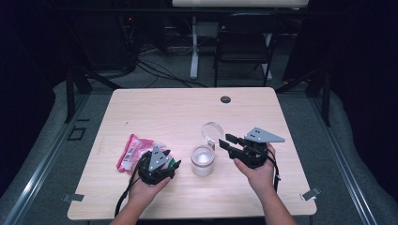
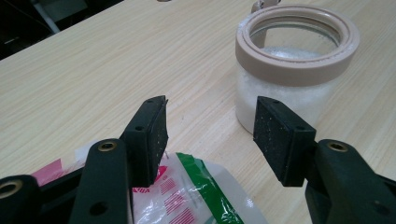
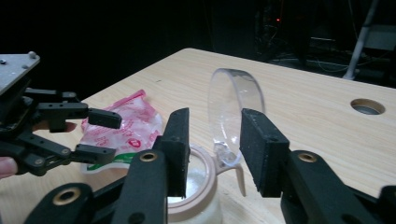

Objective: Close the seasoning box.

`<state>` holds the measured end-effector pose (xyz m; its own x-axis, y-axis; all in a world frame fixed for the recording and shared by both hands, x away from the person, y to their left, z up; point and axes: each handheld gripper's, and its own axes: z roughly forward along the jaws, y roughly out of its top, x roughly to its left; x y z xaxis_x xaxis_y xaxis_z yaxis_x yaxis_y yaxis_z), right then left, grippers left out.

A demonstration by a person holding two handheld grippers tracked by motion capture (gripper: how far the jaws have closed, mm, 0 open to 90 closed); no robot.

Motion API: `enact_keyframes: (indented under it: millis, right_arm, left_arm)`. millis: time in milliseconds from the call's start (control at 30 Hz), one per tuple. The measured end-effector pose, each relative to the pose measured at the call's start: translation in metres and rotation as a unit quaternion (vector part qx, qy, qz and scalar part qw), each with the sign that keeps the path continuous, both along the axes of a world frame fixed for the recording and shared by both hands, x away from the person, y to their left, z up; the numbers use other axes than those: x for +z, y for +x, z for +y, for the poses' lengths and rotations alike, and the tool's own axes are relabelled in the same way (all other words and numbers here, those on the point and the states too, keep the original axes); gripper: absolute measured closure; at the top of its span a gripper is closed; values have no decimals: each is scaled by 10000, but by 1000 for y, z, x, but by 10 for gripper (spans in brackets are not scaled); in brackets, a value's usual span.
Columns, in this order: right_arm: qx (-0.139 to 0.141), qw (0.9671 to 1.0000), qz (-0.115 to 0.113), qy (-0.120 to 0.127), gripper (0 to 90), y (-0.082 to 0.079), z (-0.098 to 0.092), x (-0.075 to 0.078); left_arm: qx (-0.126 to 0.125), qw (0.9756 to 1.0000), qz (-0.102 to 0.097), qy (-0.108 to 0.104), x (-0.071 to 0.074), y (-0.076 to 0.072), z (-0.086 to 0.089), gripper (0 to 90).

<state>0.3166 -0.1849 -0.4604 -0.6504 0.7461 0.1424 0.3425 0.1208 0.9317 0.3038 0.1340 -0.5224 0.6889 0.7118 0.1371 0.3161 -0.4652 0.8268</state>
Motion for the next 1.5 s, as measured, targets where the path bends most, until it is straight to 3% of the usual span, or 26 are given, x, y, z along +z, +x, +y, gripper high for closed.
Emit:
enact_keyframes:
  millis: [233,433,633,733,867,1033,1200,1500]
  right_arm:
    - [-243,9997,29,53,675,5,-10,-3]
    - [-437,9986,178,232,724,11,-23,-8]
    - [-616,9973,316,245,781,18,-30,-17]
    - [-733,9965,282,278,804,20,-33,-20]
    - [-693,9958,366,462,835,26,-39,-22]
    - [-700,9951,496,501,882,34,-39,-27]
    - [-609,9951,626,467,882,42,-33,-32]
    - [-519,9953,735,370,851,51,-23,-37]
  left_arm:
    - [-6,10000,-2,-63,1,-1,0,450]
    - [-40,10000,-13,-88,1,-2,-1,450]
    - [-22,9999,1,-148,2,-3,0,456]
    - [-33,9999,3,-113,1,-3,-2,458]
    - [-25,9998,57,-162,3,-3,-3,474]
    - [-54,9998,93,-152,8,-2,-9,508]
    - [-121,9999,20,-118,17,-1,-19,519]
    - [-136,9998,54,-122,32,14,-39,605]
